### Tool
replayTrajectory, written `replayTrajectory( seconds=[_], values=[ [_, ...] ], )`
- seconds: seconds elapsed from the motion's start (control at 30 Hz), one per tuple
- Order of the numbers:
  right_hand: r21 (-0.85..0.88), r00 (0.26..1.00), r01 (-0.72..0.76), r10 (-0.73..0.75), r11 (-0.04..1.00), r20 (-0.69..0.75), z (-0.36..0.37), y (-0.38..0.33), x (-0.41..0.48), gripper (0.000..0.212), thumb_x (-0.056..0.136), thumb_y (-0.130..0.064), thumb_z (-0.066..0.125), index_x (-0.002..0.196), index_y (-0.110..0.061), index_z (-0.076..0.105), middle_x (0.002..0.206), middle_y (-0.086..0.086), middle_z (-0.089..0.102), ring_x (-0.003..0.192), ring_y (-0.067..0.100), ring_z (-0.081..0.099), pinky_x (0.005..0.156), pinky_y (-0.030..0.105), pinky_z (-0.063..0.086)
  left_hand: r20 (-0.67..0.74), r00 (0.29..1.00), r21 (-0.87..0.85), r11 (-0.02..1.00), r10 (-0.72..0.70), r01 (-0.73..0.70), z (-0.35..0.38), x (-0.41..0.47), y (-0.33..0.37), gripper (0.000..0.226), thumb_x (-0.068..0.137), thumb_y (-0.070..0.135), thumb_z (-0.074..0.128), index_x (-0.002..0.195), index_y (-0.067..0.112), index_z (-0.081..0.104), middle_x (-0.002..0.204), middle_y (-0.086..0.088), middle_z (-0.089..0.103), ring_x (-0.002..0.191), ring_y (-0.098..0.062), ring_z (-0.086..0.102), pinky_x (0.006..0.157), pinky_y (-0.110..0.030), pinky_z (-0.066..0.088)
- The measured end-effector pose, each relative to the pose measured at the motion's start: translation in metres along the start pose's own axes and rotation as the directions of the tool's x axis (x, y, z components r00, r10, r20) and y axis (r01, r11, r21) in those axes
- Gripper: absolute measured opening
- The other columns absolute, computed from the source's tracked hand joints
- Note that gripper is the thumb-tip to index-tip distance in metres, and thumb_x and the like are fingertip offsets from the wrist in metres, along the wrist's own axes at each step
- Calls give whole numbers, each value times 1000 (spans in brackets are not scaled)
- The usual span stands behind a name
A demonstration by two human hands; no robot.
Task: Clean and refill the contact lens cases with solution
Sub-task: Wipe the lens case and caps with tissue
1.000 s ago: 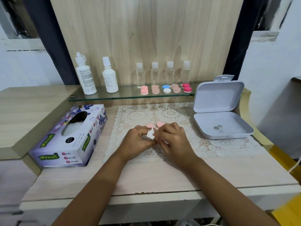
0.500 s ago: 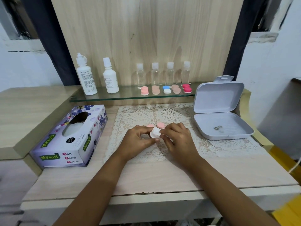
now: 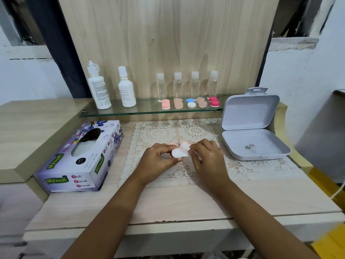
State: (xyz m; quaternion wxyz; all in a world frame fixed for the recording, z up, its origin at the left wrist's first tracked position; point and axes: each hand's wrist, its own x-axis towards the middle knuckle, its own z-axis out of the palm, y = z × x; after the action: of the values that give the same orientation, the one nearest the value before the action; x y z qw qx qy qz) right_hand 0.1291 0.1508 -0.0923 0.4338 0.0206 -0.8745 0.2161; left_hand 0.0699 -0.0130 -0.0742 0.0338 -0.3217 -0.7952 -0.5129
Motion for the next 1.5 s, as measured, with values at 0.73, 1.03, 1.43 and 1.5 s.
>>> replayTrajectory(
  seconds=[0.73,1.03,1.43,1.5],
  values=[
    [87,984,154,-161,984,79,-1,-15,-2,16,85,-26,52,87,-22,68,84,-11,60,81,12,45,66,29,26,39,997,34,997,61,-62,2,0,-1,33,72,16,79,81,46,68,84,24,66,92,-2,53,78,-13,39],
    [-52,997,-81,80,995,-21,-6,-3,3,28,80,-29,46,80,-14,69,78,-1,63,71,25,58,64,31,33,0,999,28,999,42,-42,0,0,1,36,70,24,80,95,45,65,94,19,67,97,-1,53,80,-9,38],
    [89,997,-46,40,995,68,-3,-6,1,27,83,-29,46,84,-11,65,81,3,63,76,26,59,65,37,45,-50,999,21,1000,2,-1,-1,1,0,37,71,23,79,105,29,70,90,26,61,99,2,54,81,-4,36],
    [76,996,-85,83,994,27,-4,-3,2,26,83,-27,47,83,-7,65,80,7,62,73,29,59,62,40,49,-43,999,11,1000,-7,8,-1,0,1,36,71,24,79,105,32,69,90,25,61,98,2,54,81,-5,36]
  ],
)
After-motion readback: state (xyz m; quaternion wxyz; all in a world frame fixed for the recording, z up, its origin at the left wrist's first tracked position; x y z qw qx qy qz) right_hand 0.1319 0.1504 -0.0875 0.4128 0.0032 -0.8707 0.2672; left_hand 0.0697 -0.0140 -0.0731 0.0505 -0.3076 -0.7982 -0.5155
